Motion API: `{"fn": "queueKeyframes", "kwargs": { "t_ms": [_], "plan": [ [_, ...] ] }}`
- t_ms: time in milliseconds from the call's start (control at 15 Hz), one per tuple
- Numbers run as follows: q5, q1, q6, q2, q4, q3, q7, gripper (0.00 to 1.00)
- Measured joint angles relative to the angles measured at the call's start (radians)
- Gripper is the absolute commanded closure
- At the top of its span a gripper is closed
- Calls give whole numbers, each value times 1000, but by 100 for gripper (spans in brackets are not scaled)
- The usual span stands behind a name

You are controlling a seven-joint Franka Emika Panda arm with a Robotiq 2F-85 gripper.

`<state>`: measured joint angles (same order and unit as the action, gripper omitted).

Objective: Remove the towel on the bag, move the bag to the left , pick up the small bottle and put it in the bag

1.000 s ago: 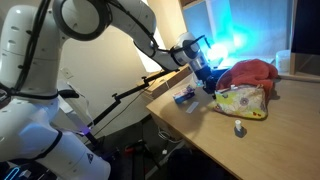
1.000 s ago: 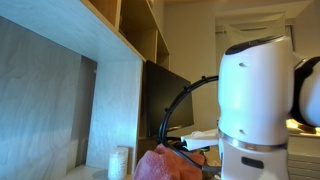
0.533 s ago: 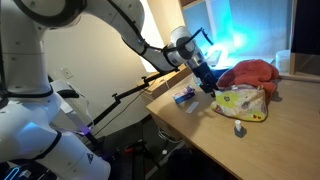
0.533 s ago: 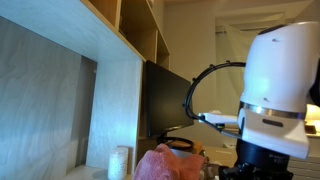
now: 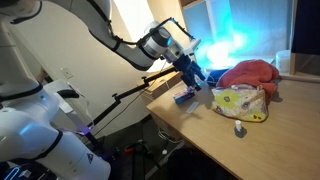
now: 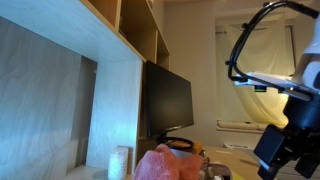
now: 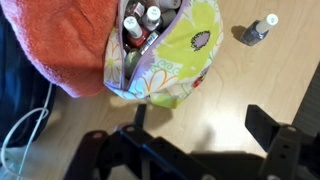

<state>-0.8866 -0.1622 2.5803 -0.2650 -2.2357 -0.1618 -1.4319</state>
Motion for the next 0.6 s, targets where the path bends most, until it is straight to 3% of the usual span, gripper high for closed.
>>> {"fn": "queueKeyframes", "kwargs": {
  "t_ms": [267, 600],
  "plan": [
    [-3, -2, -18, 29, -58, -1, 3, 0],
    [31, 41, -21, -53, -37, 22, -10, 0]
  ]
}}
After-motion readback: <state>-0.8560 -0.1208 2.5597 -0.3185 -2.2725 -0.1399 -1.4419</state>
